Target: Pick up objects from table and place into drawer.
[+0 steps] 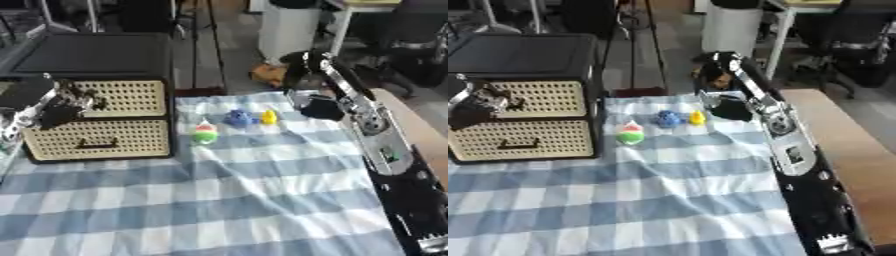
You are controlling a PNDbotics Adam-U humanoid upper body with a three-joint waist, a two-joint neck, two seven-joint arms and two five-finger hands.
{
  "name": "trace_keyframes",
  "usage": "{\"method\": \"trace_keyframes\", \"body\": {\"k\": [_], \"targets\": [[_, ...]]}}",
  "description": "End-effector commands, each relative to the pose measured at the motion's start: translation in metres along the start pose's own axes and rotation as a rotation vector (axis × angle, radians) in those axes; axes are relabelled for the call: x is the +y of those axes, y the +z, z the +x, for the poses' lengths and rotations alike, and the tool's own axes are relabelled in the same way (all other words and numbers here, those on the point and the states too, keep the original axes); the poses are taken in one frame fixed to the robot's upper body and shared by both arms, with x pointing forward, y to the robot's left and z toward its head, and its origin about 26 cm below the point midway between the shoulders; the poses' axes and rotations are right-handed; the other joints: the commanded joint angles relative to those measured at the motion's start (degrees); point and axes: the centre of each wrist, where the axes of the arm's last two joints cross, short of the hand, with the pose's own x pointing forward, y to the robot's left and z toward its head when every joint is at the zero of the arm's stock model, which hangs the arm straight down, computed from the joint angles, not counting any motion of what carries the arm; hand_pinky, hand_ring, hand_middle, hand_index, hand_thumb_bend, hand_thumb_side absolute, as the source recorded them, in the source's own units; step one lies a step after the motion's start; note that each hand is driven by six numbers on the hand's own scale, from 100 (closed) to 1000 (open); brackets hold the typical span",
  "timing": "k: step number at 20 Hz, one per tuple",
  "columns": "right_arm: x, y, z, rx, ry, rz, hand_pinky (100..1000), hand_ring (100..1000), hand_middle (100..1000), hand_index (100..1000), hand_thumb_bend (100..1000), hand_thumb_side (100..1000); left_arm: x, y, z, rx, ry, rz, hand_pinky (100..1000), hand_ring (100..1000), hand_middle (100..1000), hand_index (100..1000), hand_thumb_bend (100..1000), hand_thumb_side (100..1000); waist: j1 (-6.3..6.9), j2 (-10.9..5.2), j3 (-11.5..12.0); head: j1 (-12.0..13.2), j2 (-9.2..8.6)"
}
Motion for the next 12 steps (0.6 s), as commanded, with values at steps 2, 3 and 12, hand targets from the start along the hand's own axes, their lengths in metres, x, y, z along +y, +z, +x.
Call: {"method": "trace_keyframes", "body": {"k": [2,3,12], "targets": [[-0.012,-0.007,0.006,-0.033,0.017,-0.020,599,555,553,809,100,254,0.006,-0.001,0.000,-0.003,-0.024,0.027,100,100,100,749,221,1000,0.19,-0.42,-0.18,0.08,-0.50],[-0.013,-0.007,0.006,-0.033,0.017,-0.020,599,555,553,809,100,255,0.004,-0.001,0.000,-0.005,-0.026,0.022,100,100,100,748,221,1000,0.19,-0.38,-0.21,0.05,-0.55],[-0.014,-0.008,0.007,-0.037,0.019,-0.021,599,555,552,809,100,253,-0.005,-0.002,-0.002,0.005,-0.027,-0.014,100,100,100,745,228,1000,0.24,0.17,-0.67,0.05,-0.65]]}}
